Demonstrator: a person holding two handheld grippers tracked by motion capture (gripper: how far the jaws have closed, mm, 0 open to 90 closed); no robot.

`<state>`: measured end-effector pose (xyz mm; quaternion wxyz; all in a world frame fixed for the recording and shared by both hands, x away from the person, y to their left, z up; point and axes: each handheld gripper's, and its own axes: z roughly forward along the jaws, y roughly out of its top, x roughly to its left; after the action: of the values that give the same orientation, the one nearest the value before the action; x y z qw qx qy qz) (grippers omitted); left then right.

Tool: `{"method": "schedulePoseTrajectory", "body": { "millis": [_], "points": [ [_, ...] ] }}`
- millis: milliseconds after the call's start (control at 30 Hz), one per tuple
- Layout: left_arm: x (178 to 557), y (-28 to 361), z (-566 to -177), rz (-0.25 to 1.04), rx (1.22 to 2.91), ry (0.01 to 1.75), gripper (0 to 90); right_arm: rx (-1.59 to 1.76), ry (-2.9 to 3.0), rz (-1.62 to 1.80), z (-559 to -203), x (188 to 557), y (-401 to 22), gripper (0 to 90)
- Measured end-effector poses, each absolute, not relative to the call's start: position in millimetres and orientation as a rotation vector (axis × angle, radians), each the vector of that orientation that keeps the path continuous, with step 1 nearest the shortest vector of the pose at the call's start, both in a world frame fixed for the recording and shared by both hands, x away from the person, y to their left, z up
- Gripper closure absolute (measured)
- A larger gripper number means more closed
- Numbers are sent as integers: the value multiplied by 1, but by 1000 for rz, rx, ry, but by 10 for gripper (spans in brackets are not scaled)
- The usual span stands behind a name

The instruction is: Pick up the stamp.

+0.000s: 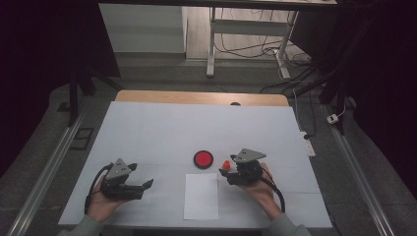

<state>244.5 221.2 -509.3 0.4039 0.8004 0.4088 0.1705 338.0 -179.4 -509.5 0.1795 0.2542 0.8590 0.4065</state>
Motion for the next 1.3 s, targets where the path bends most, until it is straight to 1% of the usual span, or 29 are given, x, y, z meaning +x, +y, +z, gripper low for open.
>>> {"method": "schedulePoseTrajectory", "body": {
  "millis": [733,833,900,933,1300],
  "points": [
    [245,222,-510,431,2024,1032,158,729,2427,1090,-519,349,-177,588],
    [245,222,-510,432,2024,1031,159,738,2430,1103,-520,349,-177,635],
    [245,222,-510,433,2024,1032,158,737,2436,1104,-520,349,-178,689],
    [245,222,-510,434,2024,1032,158,738,2439,1102,-520,349,-178,702],
    [245,222,-510,432,2026,1034,159,771,2399,1159,-514,349,-183,715]
  ]
}}
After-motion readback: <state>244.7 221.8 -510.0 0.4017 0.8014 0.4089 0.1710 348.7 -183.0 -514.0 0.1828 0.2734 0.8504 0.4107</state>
